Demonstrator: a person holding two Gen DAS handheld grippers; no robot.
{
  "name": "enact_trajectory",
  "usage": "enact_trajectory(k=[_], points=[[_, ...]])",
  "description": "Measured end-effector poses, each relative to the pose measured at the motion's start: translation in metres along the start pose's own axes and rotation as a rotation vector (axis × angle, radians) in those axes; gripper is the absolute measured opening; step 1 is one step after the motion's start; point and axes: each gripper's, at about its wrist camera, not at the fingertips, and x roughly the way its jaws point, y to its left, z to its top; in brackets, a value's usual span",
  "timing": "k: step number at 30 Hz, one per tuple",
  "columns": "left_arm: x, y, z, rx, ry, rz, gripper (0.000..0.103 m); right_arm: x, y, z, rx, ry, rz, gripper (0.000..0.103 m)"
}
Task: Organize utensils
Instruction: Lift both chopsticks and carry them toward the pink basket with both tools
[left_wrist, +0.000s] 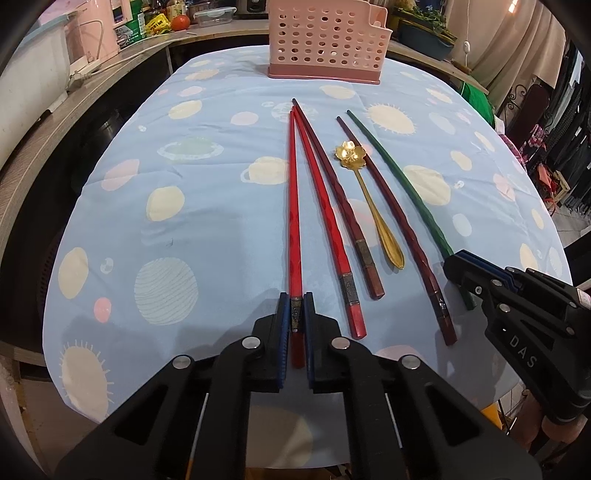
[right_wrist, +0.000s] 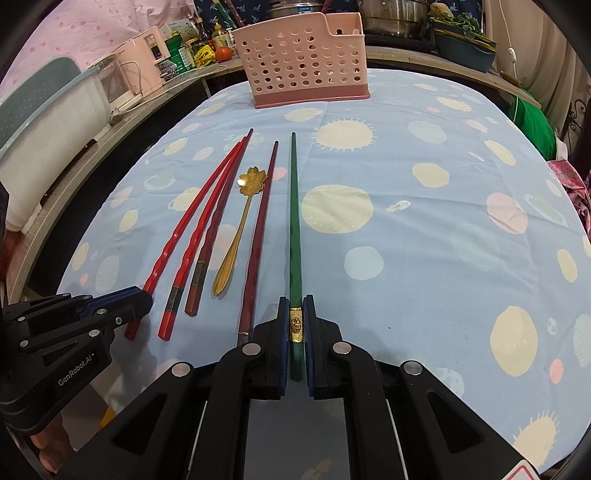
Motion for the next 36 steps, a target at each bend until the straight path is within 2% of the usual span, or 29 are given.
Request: enact_trajectory(k=[8, 14, 23, 36], points=[[-0.014, 0.006, 0.009, -0.031, -0.026, -0.017, 0.007, -0.014, 0.000, 0.005, 0.007, -0.027, 0.012, 0.007], [-0.035, 0.012, 0.022, -0.069, -0.061, -0.052, 0.007, -0.034, -0.004, 0.018, 0.029, -0.078, 0.027, 0.007], [-0.078, 0.019, 0.055, -0.096, -0.169, -0.082, 0.007, -0.070, -0.015, 0.051, 0.067, -0.180, 0.045, 0.007], [-0.122, 0.024, 0.117, -0.101, -0.335, -0.057, 0.007, -0.116, -0.028, 0.111, 0.088, -0.336, 0.063, 0.007]])
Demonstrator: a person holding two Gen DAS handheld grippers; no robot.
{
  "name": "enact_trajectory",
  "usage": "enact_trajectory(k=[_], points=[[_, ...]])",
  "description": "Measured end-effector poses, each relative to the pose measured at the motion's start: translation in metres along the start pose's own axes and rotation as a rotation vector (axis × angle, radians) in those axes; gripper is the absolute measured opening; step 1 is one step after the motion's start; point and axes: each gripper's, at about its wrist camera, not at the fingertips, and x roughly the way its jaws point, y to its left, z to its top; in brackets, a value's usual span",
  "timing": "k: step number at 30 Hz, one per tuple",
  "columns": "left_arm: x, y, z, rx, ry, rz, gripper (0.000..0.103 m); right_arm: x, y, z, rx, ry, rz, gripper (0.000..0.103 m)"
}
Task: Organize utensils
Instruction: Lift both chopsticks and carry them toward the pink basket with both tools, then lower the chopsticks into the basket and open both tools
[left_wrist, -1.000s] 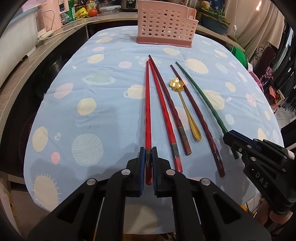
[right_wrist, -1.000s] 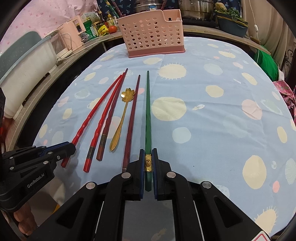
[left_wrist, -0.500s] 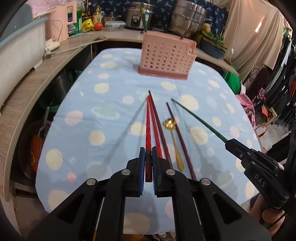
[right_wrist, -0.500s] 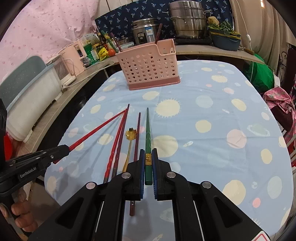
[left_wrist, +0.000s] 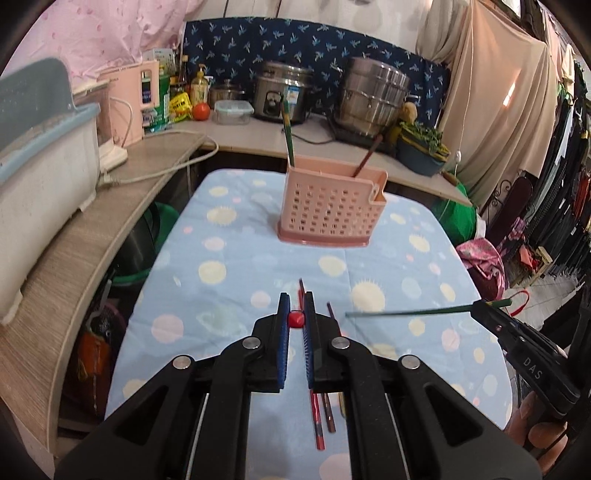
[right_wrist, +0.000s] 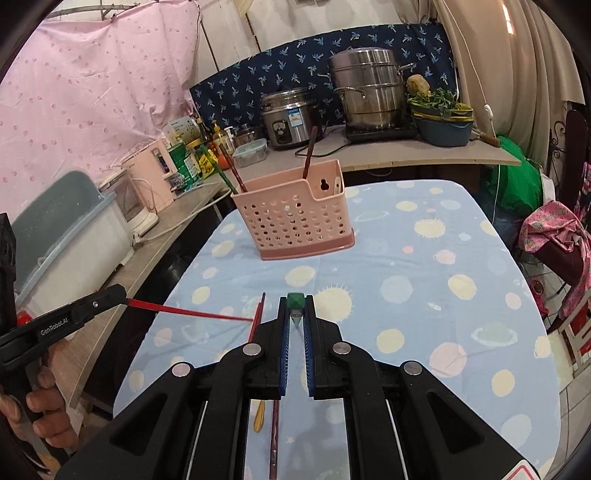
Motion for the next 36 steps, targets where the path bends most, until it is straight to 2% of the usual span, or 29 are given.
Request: enact_trajectory(k=[14, 25, 31, 36], points=[[-0.009, -0.006, 0.085, 0.015, -0.150, -0.004, 0.007, -0.002, -0.006, 0.076, 0.026, -0.135, 0.042, 0.007], [-0.026, -0.027, 0.182, 0.027, -0.366, -0.017, 0.007, 0.010, -0.009, 0.163, 0.068, -0.329, 0.054, 0.007], [-0.011, -0.037, 0.216, 0.041, -0.429, 0.004, 0.007, 0.034, -0.012, 0.197, 0.105, -0.376, 0.069, 0.007], [0.012, -0.036, 0.233, 0.032, -0.443, 0.008, 0.007, 0.060, -0.012, 0.217, 0.114, -0.387, 0.064, 0.007]])
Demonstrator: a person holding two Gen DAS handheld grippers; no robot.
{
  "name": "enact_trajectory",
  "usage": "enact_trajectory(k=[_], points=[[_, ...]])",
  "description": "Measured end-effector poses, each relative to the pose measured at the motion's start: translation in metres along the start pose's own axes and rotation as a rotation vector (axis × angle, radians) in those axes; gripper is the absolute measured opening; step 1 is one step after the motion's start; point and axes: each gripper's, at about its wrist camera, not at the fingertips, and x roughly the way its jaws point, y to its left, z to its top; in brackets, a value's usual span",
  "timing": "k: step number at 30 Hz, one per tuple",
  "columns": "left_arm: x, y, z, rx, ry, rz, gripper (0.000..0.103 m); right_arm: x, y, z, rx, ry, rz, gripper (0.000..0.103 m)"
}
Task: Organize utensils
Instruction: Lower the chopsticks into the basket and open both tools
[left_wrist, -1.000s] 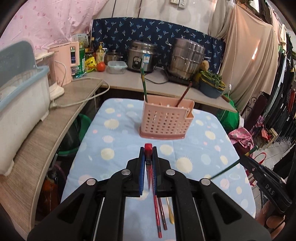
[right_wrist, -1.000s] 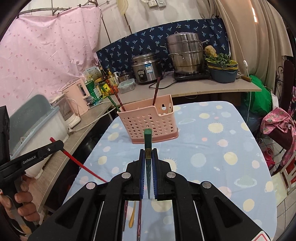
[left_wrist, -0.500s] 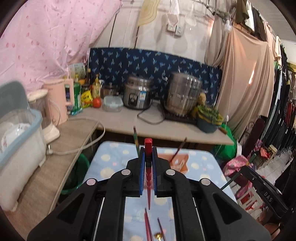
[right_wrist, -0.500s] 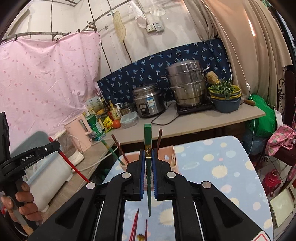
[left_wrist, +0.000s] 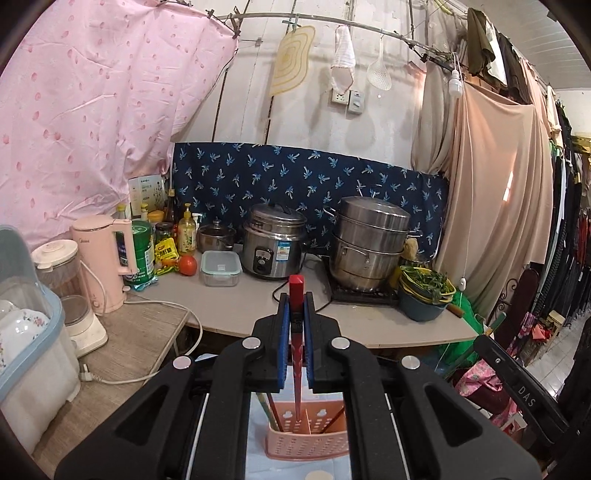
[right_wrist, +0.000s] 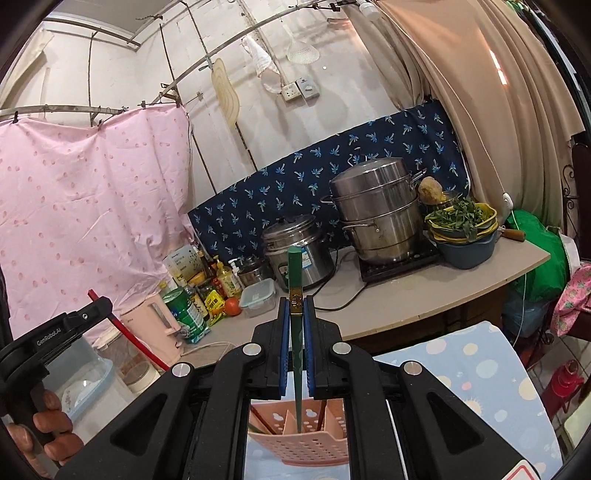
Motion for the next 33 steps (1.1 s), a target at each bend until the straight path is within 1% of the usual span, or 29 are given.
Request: enact_trajectory(k=[4, 12, 17, 21, 27, 29, 30, 31, 32, 33], points=[[0.023, 0.004, -0.007, -0.011, 0.025, 0.005, 0.007, 0.026, -0.005, -0.006, 0.012, 0.033, -0.005, 0.007], [0.059, 0.013, -0.036, -0.015, 0.097, 0.015, 0.007, 0.067, -0.018, -0.040, 0.022, 0.131, -0.028, 0.007], [0.076, 0.018, -0.052, -0.025, 0.139, 0.021, 0.007, 0.078, -0.021, -0.057, 0.012, 0.173, -0.037, 0.007], [0.085, 0.022, -0.059, -0.031, 0.162, 0.022, 0.007, 0.083, -0.024, -0.063, 0.015, 0.193, -0.043, 0.007], [0.087, 0.026, -0.065, -0.041, 0.166, 0.016, 0.007, 0.087, -0.024, -0.067, 0.007, 0.216, -0.044, 0.008], [0.087, 0.025, -0.065, -0.040, 0.165, 0.017, 0.008, 0.084, -0.025, -0.068, 0.010, 0.208, -0.048, 0.010], [0.087, 0.025, -0.065, -0.040, 0.167, 0.015, 0.013, 0.083, -0.025, -0.068, 0.013, 0.206, -0.050, 0.013], [0.087, 0.025, -0.066, -0.040, 0.169, 0.015, 0.022, 0.081, -0.026, -0.067, 0.015, 0.204, -0.049, 0.016], [0.085, 0.025, -0.066, -0.039, 0.166, 0.019, 0.026, 0.080, -0.026, -0.067, 0.017, 0.202, -0.049, 0.016], [0.084, 0.025, -0.066, -0.039, 0.160, 0.026, 0.033, 0.078, -0.025, -0.066, 0.016, 0.200, -0.049, 0.016]])
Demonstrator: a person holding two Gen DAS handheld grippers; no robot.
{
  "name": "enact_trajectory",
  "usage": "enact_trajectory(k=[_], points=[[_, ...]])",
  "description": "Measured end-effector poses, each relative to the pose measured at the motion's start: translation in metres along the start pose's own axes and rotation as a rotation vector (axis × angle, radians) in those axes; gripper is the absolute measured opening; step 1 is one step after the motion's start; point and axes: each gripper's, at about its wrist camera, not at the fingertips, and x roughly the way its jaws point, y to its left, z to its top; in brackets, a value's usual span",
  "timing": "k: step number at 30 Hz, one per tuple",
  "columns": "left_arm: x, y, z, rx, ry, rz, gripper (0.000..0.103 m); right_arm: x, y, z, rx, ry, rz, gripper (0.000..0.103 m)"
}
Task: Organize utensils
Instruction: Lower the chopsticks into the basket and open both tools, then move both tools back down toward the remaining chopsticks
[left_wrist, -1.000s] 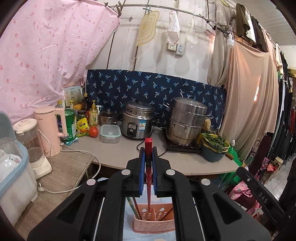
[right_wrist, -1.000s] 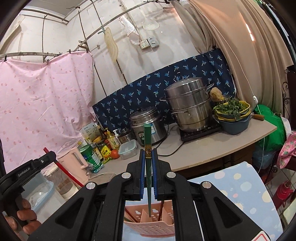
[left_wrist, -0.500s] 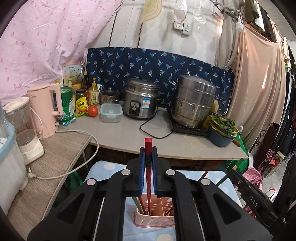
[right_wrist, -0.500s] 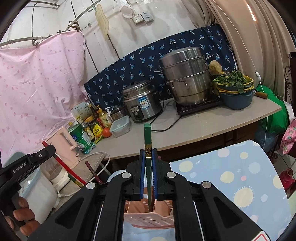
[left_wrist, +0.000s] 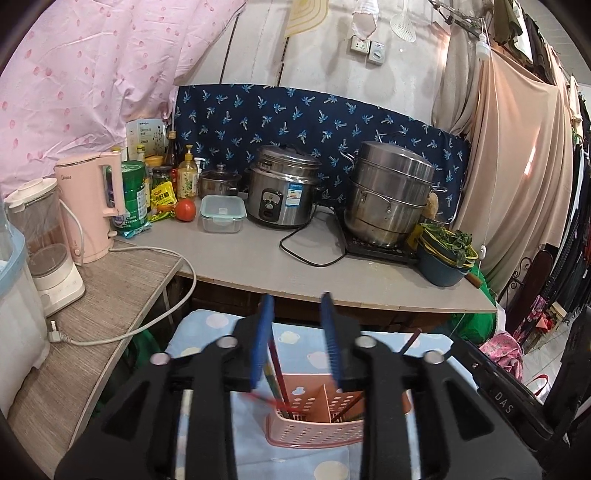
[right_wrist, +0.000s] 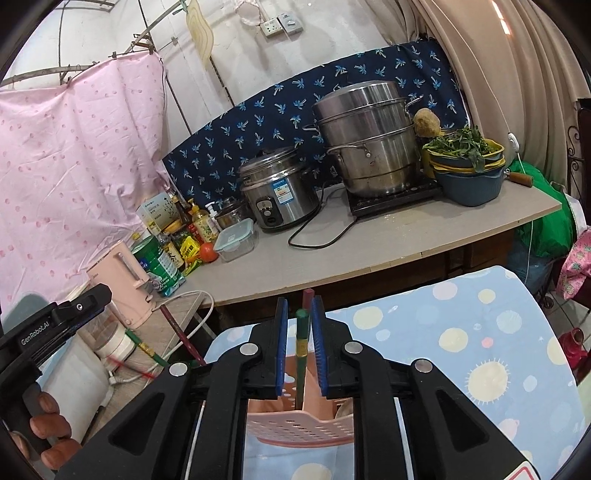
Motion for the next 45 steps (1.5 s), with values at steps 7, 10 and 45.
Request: enact_trajectory(k=[7, 10, 45], points=[[-0.016, 0.000, -0.005, 0.007, -0.006, 0.006, 0.035, -0.019, 0.006, -0.007, -0.021, -0.002, 0.004, 0.016], [-0.024, 0.000, -0.010, 0.010, 0.001, 0.014, 0.035, -0.028, 0.009, -0.014, -0.029, 0.006, 0.006, 0.016], [-0.100, 0.012, -0.194, 0.100, 0.308, 0.136, 0.035, -0.140, 0.003, -0.212, -0.150, 0.333, 0.016, 0.016]])
